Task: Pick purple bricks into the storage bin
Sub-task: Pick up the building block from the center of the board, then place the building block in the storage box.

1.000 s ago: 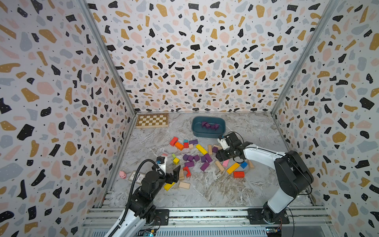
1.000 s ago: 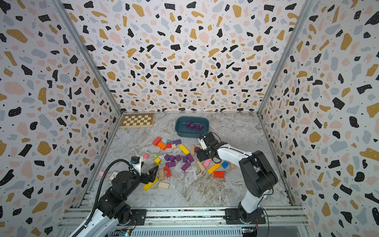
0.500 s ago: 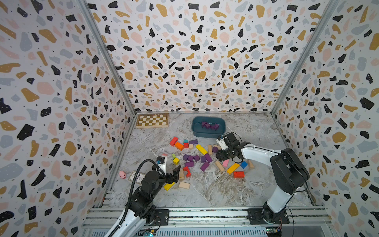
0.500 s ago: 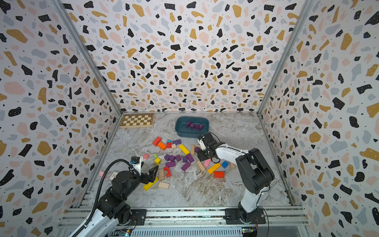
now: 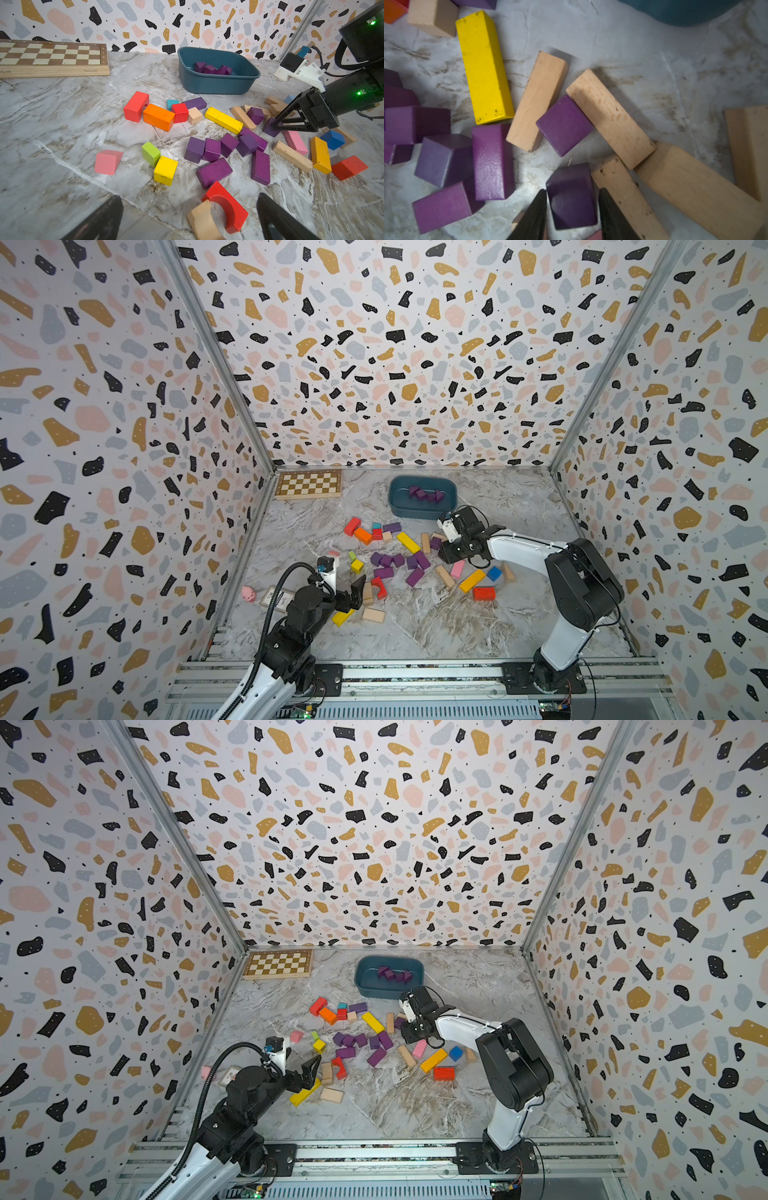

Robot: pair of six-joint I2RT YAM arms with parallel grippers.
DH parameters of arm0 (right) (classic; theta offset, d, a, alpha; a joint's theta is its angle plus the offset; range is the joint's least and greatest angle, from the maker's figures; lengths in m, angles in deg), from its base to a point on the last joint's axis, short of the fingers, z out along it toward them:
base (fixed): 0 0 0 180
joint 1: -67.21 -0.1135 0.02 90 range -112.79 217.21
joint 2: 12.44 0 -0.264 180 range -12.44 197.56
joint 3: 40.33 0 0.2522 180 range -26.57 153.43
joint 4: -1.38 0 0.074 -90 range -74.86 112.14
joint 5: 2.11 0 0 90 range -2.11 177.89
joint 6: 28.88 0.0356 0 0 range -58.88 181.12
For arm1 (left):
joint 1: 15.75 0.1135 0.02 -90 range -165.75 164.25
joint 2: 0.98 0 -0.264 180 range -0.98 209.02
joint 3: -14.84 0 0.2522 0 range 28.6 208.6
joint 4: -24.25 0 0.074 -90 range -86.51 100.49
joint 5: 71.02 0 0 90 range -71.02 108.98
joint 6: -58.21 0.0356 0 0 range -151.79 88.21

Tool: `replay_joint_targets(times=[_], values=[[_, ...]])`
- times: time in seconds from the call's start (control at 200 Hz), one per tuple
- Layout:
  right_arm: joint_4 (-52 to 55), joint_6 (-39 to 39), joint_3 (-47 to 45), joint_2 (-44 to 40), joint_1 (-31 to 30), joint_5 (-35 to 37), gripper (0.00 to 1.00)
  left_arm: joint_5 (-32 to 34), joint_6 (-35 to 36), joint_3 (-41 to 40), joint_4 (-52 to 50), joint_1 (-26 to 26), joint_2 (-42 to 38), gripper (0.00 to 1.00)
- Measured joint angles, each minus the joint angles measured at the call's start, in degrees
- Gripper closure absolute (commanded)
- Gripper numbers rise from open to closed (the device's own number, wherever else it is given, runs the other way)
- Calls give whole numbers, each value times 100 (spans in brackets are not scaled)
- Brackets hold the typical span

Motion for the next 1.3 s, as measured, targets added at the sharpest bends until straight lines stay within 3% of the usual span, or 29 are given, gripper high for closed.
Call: replay_joint_targets(times=[0.29, 0.891, 1.302], values=[[20, -42, 20, 0, -9, 2, 72, 0, 0, 0, 2, 0, 0, 1], [358, -83, 321, 2, -83, 44, 76, 0, 0, 0, -4, 0, -31, 1], [879, 7, 1773, 28, -94, 24, 76, 0, 0, 0, -13, 0, -94, 1]])
